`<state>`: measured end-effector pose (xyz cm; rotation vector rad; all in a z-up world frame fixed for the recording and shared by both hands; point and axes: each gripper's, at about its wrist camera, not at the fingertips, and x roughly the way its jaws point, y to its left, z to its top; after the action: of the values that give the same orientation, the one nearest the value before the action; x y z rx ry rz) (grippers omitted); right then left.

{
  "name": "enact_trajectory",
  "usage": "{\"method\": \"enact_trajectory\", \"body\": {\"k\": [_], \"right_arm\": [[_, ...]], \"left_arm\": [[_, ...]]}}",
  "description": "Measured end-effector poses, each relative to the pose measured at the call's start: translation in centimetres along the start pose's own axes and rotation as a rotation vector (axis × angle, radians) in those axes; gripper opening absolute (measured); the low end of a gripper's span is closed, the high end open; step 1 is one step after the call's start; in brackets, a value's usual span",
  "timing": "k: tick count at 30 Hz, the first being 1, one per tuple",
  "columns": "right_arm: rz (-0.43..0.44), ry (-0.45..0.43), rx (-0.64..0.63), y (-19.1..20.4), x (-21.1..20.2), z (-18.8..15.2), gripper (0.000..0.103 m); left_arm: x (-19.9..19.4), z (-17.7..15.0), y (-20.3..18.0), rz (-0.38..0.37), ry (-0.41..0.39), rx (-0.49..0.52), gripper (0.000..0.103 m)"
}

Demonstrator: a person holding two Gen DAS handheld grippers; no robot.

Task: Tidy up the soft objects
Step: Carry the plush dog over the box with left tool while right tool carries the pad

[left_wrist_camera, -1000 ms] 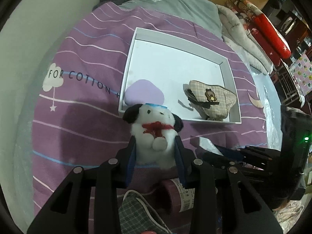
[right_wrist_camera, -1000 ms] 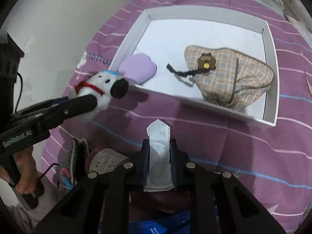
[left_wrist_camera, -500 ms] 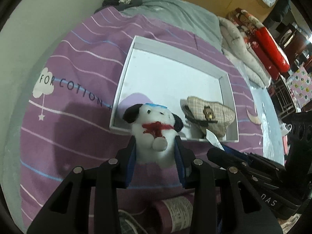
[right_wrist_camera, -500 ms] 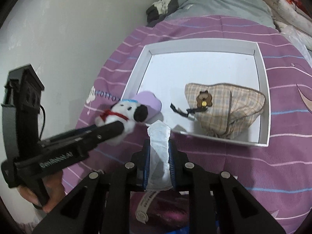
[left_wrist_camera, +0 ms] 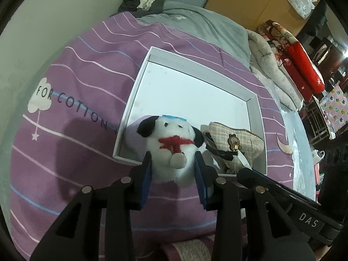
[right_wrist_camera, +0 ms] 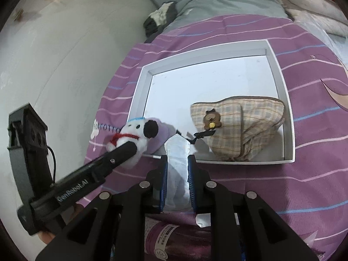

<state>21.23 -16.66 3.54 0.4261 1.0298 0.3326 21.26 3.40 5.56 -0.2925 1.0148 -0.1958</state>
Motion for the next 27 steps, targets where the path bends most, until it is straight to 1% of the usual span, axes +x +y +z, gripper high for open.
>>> {"method": "enact_trajectory", "body": {"k": [2, 4, 7, 9, 10, 13, 15, 18, 20, 22, 24, 26, 27], "right_arm": [[0.003, -0.001, 0.027, -0.2, 0.3, 0.3, 0.016], [0.011, 0.018, 0.038, -0.1, 0.8, 0.5, 0.016], [0.046, 0.051, 0.037, 0.4, 1.5, 0.9, 0.016], [0.068, 0.083, 0.043, 0.8, 2.1, 1.0, 0.016], [0.077, 0.096, 0.048, 0.9, 2.5, 1.2, 0.016], [0.105, 0.112, 0.095, 0.9, 3.7, 1.6, 0.016], [0.154, 0.113, 0.141, 0.6, 4.4, 2.1, 0.016], [0.258, 0.123, 0.221, -0.2, 5.6, 3.0, 0.016], [0.288, 0.156, 0.261, -0.7, 6.9, 3.3, 0.016], [0.285, 0.17, 0.302, -1.3, 8.1, 3.3, 0.016], [0.23, 0.163, 0.321, -1.8, 8.7, 3.1, 0.015], [0.227, 0.146, 0.308, -1.7, 8.6, 3.2, 0.015], [0.193, 0.122, 0.29, -1.6, 8.3, 3.3, 0.015]], "left_arm": [[0.3, 0.1, 0.0, -0.012, -0.009, -0.005, 0.038], [0.4, 0.1, 0.1, -0.023, -0.011, -0.01, 0.038], [0.7, 0.2, 0.6, -0.036, 0.001, -0.036, 0.038], [0.4, 0.3, 1.1, -0.007, -0.014, -0.062, 0.038], [-0.1, 0.4, 1.4, 0.017, -0.039, -0.072, 0.038], [-1.2, 0.6, 2.2, 0.044, -0.095, -0.099, 0.038], [-1.5, 0.7, 2.7, 0.039, -0.115, -0.121, 0.038], [-1.2, 0.7, 3.3, 0.023, -0.115, -0.149, 0.038], [-1.0, 0.7, 3.3, 0.029, -0.114, -0.148, 0.038], [-0.8, 0.7, 3.1, 0.027, -0.113, -0.143, 0.038], [-0.7, 0.8, 3.0, 0.012, -0.114, -0.14, 0.038], [-0.8, 0.6, 2.8, -0.006, -0.117, -0.131, 0.038], [-0.7, 0.6, 2.7, -0.018, -0.114, -0.126, 0.038]]}}
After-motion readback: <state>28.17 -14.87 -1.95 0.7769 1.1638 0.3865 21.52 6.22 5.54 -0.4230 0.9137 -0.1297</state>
